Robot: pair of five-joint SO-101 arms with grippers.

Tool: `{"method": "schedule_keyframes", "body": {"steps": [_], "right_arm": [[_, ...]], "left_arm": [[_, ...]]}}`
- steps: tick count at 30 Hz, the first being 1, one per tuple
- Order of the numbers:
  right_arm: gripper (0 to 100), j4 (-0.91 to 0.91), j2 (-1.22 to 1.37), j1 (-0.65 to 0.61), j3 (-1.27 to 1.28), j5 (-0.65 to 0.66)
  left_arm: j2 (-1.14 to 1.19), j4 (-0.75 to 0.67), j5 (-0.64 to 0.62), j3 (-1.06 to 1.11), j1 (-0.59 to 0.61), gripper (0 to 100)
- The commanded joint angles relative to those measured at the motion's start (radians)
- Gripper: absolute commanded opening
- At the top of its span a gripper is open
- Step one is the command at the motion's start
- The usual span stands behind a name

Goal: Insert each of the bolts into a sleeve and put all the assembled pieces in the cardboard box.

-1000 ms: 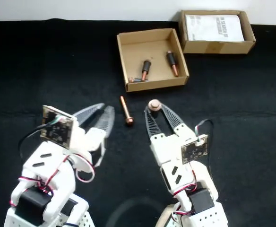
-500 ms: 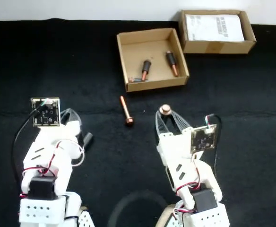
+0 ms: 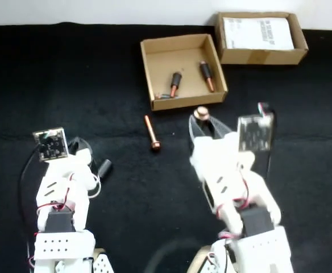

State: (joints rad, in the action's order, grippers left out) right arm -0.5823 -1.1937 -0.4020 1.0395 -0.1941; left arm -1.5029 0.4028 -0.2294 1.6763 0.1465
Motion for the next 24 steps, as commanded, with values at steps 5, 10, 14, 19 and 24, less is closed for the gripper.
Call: {"method": "schedule_keyframes", "body": {"steps": [5,10,14,19,24], "right_arm": [[0.8,-0.001,0.467,0.008,-0.389,-0.071],[0.8,-0.027,0.737,0.010,-0.618,-0.095],[0.8,-0.097,0.957,0.012,-0.829,-0.097],[0.8,-0.157,1.214,0.033,-1.095,-0.097],[0.8,-0.217,1.452,0.056,-1.343,-0.097]], "left_arm": [[-0.007,0.137,-0.006,0.027,-0.045,1],[-0.012,0.229,-0.006,0.027,-0.062,1],[-0.012,0.230,-0.006,0.027,-0.065,1],[-0.012,0.232,-0.006,0.027,-0.065,1],[-0.012,0.233,-0.006,0.027,-0.064,1]]}}
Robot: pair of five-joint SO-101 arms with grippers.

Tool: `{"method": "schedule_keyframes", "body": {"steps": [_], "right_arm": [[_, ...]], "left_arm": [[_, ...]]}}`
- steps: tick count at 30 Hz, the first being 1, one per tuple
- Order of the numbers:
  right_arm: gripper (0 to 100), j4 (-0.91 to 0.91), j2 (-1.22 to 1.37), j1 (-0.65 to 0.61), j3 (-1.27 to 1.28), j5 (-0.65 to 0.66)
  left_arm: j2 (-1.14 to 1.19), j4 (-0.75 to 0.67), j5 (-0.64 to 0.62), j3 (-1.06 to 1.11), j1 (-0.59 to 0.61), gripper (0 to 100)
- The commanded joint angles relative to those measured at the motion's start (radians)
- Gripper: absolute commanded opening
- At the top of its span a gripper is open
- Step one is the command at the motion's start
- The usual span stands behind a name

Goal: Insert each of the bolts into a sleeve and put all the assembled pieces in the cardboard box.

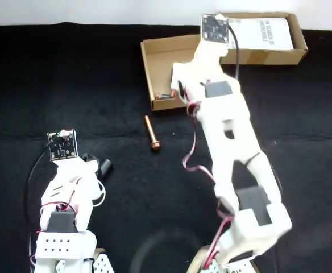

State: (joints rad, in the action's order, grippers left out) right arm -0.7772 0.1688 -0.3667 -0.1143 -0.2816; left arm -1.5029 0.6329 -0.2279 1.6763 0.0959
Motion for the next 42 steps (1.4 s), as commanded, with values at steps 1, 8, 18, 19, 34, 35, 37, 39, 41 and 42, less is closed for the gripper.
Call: {"method": "schedule_keyframes", "body": {"steps": [1,8,18,19,34,35,37,39,41,42], "right_arm": [[0.8,-0.035,0.139,0.024,-0.236,-0.009],[0.8,-0.061,0.444,0.061,-0.519,-0.008],[0.8,-0.062,0.768,0.062,-0.845,0.000],[0.8,-0.062,0.792,0.062,-0.866,0.000],[1.2,-0.070,0.993,0.068,-1.124,0.049],[1.2,-0.088,0.993,0.068,-1.147,0.051],[1.3,-0.156,0.993,0.064,-1.208,0.051],[1.3,-0.248,0.993,0.059,-1.273,0.051],[1.3,-0.341,0.993,0.048,-1.345,0.051],[1.3,-0.384,0.993,0.044,-1.383,0.051]], "left_arm": [[-0.012,0.009,-0.008,0.027,-0.013,1],[-0.013,0.021,-0.008,0.027,-0.013,1],[-0.015,0.021,-0.006,0.027,-0.015,1],[-0.015,0.021,-0.006,0.027,-0.015,1],[-0.028,0.025,-0.006,0.027,-0.015,1],[-0.042,0.040,-0.006,0.027,-0.015,1],[-0.073,0.078,-0.006,0.027,-0.015,1],[-0.088,0.095,-0.005,0.027,-0.015,1],[-0.093,0.101,-0.002,0.027,-0.015,1],[-0.093,0.101,-0.002,0.027,-0.015,2]]}}
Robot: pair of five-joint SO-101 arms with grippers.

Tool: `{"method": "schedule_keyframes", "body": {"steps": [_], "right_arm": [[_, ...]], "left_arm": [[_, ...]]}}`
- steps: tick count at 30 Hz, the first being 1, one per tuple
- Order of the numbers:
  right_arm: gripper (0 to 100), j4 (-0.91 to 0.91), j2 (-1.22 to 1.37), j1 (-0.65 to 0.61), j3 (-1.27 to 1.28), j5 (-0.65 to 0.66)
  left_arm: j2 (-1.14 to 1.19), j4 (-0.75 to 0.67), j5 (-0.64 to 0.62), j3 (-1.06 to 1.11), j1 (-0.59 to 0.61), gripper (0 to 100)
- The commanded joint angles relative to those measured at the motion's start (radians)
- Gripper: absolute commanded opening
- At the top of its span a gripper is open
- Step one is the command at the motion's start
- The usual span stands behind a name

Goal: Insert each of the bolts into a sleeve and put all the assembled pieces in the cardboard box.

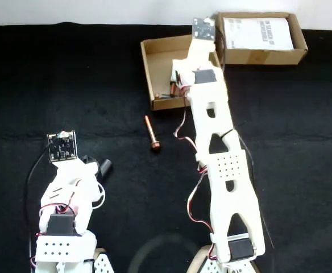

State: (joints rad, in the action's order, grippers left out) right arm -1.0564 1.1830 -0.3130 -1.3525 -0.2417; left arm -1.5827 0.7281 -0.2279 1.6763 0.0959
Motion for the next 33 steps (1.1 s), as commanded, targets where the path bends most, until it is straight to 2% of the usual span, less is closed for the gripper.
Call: {"method": "schedule_keyframes", "body": {"steps": [1,5,9,15,20,22,26,30,33], "right_arm": [[2.0,-0.154,-0.021,-0.015,-0.185,0.011],[13.8,-0.374,-0.021,-0.050,-0.369,0.011],[22.5,-0.487,-0.048,-0.059,-0.415,0.011],[22.9,-0.608,-0.145,-0.045,-0.415,0.008],[22.9,-0.699,-0.255,-0.059,-0.415,0.003],[22.8,-0.705,-0.311,-0.067,-0.415,0.003],[22.8,-0.708,-0.427,-0.088,-0.407,0.005],[22.8,-0.710,-0.524,-0.145,-0.401,0.006],[22.8,-0.710,-0.615,-0.199,-0.285,0.003]], "left_arm": [[-0.013,0.008,-0.002,0.027,-0.015,4],[-0.018,0.038,-0.008,0.027,-0.010,15],[-0.016,0.041,-0.035,0.027,-0.008,16],[-0.015,0.041,-0.037,0.027,-0.004,16],[-0.021,0.037,-0.049,0.019,0.071,16],[-0.021,0.037,-0.091,0.016,0.105,16],[-0.021,0.040,-0.114,0.007,0.228,16],[-0.021,0.043,-0.109,-0.035,0.437,16],[-0.021,0.043,-0.106,-0.065,0.584,16]]}}
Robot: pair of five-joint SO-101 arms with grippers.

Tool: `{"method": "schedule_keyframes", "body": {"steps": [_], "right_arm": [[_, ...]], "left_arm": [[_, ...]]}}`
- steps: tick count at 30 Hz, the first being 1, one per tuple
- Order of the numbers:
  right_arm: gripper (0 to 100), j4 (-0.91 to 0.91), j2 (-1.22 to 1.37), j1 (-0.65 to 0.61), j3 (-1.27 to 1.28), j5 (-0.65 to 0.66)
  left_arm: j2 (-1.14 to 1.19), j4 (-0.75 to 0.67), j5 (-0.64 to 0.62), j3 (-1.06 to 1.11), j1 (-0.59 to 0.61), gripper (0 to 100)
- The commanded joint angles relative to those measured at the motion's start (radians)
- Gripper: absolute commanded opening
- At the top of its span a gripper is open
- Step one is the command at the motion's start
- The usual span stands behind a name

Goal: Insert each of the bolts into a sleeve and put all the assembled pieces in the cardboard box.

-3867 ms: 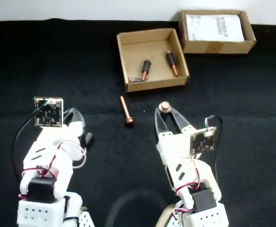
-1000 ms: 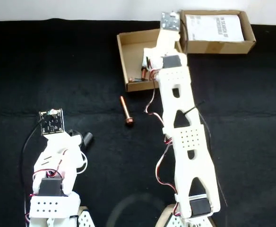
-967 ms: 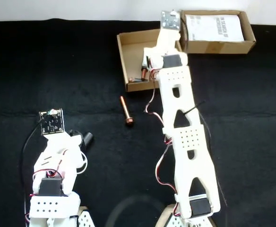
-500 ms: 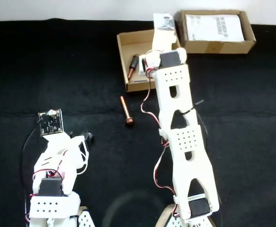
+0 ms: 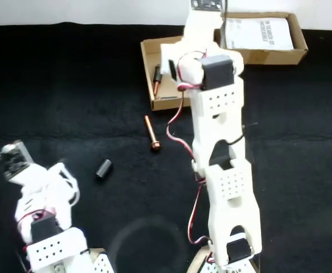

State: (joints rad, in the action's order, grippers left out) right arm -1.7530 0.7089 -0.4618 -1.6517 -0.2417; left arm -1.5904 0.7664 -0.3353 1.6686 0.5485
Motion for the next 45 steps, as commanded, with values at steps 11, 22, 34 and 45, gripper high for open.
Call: {"method": "schedule_keyframes", "body": {"steps": [11,22,34,45], "right_arm": [[22.8,-0.008,-0.595,-0.300,0.917,-0.072],[22.8,0.127,-0.624,-0.423,1.241,-0.331],[22.8,0.572,-0.624,-0.426,1.584,-0.824],[22.8,0.819,-0.624,-0.581,1.874,-0.865]], "left_arm": [[-0.013,0.193,0.100,-0.208,0.515,16],[-0.013,0.241,0.181,-0.202,0.792,16],[-0.015,0.239,0.288,-0.134,0.978,16],[-0.015,0.239,0.316,-0.128,1.010,16]]}}
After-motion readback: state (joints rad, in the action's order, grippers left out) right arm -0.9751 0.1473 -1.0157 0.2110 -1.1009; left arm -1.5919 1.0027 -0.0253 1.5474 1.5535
